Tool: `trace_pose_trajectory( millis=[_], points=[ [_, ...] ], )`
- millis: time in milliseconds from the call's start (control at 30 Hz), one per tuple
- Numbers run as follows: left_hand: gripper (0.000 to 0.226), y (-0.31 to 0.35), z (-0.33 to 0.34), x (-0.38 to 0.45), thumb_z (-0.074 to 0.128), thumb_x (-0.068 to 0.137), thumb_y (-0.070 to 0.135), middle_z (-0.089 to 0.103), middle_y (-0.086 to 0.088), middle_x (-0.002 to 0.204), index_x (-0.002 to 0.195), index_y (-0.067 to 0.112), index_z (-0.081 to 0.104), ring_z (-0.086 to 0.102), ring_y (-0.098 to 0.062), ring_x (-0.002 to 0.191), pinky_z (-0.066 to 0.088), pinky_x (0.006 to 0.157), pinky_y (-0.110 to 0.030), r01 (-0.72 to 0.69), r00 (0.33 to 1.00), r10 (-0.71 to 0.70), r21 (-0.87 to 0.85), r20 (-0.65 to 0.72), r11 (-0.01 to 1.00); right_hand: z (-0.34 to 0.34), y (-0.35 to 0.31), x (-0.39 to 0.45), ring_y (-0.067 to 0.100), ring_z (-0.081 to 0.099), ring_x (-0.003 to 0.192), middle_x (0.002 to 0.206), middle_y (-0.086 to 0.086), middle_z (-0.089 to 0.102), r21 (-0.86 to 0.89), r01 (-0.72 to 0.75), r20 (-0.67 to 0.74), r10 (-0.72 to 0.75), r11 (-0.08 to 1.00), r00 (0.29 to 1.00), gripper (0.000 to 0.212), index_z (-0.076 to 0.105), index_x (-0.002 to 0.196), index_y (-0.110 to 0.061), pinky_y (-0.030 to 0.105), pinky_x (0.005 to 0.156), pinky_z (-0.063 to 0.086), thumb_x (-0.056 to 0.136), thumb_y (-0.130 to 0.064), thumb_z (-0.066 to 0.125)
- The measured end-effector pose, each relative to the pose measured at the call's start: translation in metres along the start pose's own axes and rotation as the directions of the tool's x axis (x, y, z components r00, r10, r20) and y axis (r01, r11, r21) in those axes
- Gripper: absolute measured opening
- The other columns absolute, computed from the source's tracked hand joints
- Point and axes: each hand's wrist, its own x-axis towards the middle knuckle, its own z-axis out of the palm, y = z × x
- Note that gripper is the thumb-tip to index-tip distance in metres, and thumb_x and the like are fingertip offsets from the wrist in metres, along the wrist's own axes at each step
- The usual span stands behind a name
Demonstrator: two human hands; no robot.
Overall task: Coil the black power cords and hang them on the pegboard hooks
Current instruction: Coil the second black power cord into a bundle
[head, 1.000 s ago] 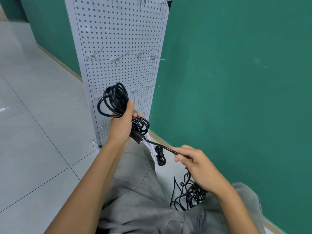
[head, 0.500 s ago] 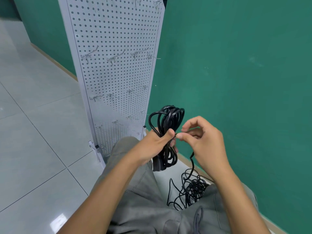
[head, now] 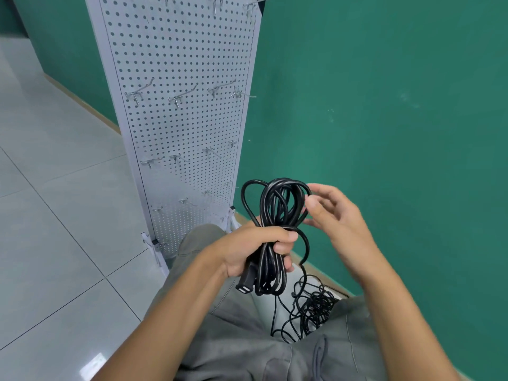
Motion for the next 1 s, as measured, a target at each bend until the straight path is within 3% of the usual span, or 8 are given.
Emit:
trace_pose_trajectory(
  millis=[133, 367, 567, 667, 733, 833, 900, 1000],
  points=[
    [0.028, -0.002, 0.007, 0.003, 0.063, 0.093, 0.017, 0.042, 0.002, 0.060, 0.067, 0.021, 0.053, 0.060, -0.022, 0.060, 0.049, 0.076, -0.040, 0.031, 0.998, -0.033, 0.024, 0.055, 0.999, -0.010, -0.021, 0.011, 0.010, 0.071, 0.100, 0.121, 0.005, 0.070, -0.165, -0.066, 0.194, 0.098, 0.984, 0.976, 0.051, 0.062, 0.123, -0.015, 0.022, 0.093, 0.054, 0.080, -0.036, 0.080],
    [0.016, -0.003, 0.010, 0.004, 0.065, 0.090, 0.013, 0.041, 0.002, 0.059, 0.077, 0.019, 0.059, 0.051, -0.021, 0.058, 0.054, 0.069, -0.033, 0.074, 0.997, -0.072, -0.033, 0.036, 0.997, -0.011, -0.019, 0.016, 0.009, 0.069, 0.103, 0.110, -0.001, 0.075, -0.327, 0.015, 0.197, 0.052, 0.945, 0.979, 0.028, 0.068, 0.117, -0.015, 0.028, 0.097, 0.052, 0.091, -0.016, 0.076],
    [0.016, 0.000, 0.012, 0.004, 0.065, 0.084, 0.014, 0.046, 0.000, 0.060, 0.097, 0.003, 0.063, 0.048, -0.018, 0.056, 0.053, 0.060, -0.028, 0.060, 0.998, -0.060, -0.028, 0.003, 0.998, -0.010, -0.012, 0.012, 0.013, 0.062, 0.125, 0.132, -0.002, 0.067, -0.284, -0.028, 0.089, 0.055, 0.958, 0.995, 0.071, 0.053, 0.144, -0.016, 0.042, 0.114, 0.043, 0.080, -0.030, 0.078],
    [0.015, 0.000, 0.012, 0.004, 0.067, 0.084, 0.013, 0.045, -0.004, 0.064, 0.095, 0.005, 0.070, 0.049, -0.018, 0.056, 0.052, 0.060, -0.029, 0.077, 0.997, -0.076, -0.071, 0.018, 0.995, -0.010, -0.012, 0.010, 0.009, 0.072, 0.102, 0.115, 0.001, 0.072, -0.303, -0.042, 0.069, 0.066, 0.952, 0.995, 0.050, 0.054, 0.139, -0.006, 0.023, 0.095, 0.053, 0.091, 0.004, 0.064],
    [0.014, -0.002, 0.012, 0.005, 0.066, 0.084, 0.012, 0.045, -0.004, 0.064, 0.094, 0.005, 0.072, 0.049, -0.017, 0.055, 0.051, 0.060, -0.029, 0.090, 0.996, -0.087, -0.111, 0.036, 0.990, -0.012, -0.016, 0.009, 0.011, 0.074, 0.087, 0.104, 0.009, 0.073, -0.344, -0.027, 0.096, 0.064, 0.939, 0.993, 0.038, 0.064, 0.120, -0.005, 0.021, 0.080, 0.057, 0.090, 0.015, 0.052],
    [0.018, -0.003, 0.011, 0.004, 0.068, 0.081, 0.015, 0.046, -0.001, 0.062, 0.094, 0.005, 0.073, 0.051, -0.015, 0.052, 0.052, 0.061, -0.029, 0.104, 0.993, -0.096, -0.138, 0.066, 0.985, -0.015, -0.024, 0.010, 0.013, 0.061, 0.070, 0.080, 0.003, 0.070, -0.520, 0.035, 0.108, 0.026, 0.853, 0.994, 0.021, 0.068, 0.091, -0.018, 0.035, 0.074, 0.051, 0.086, 0.001, 0.060],
    [0.022, -0.005, 0.009, 0.005, 0.072, 0.075, 0.019, 0.046, 0.001, 0.061, 0.092, 0.006, 0.074, 0.052, -0.014, 0.051, 0.052, 0.060, -0.029, 0.134, 0.987, -0.116, -0.186, 0.107, 0.973, -0.018, -0.027, 0.013, 0.017, 0.052, 0.065, 0.075, 0.005, 0.066, -0.620, 0.033, 0.100, 0.038, 0.784, 0.994, 0.012, 0.065, 0.086, -0.021, 0.036, 0.068, 0.046, 0.083, -0.009, 0.067],
    [0.028, -0.011, 0.008, 0.007, 0.084, 0.069, 0.020, 0.048, 0.004, 0.061, 0.092, 0.007, 0.075, 0.052, -0.011, 0.050, 0.053, 0.059, -0.028, 0.206, 0.964, -0.131, -0.335, 0.233, 0.919, -0.018, -0.030, 0.013, 0.035, 0.063, 0.083, 0.086, 0.012, 0.073, -0.502, -0.016, 0.088, 0.070, 0.865, 0.994, 0.018, 0.067, 0.091, -0.018, 0.047, 0.082, 0.053, 0.074, -0.022, 0.070]
  ],
)
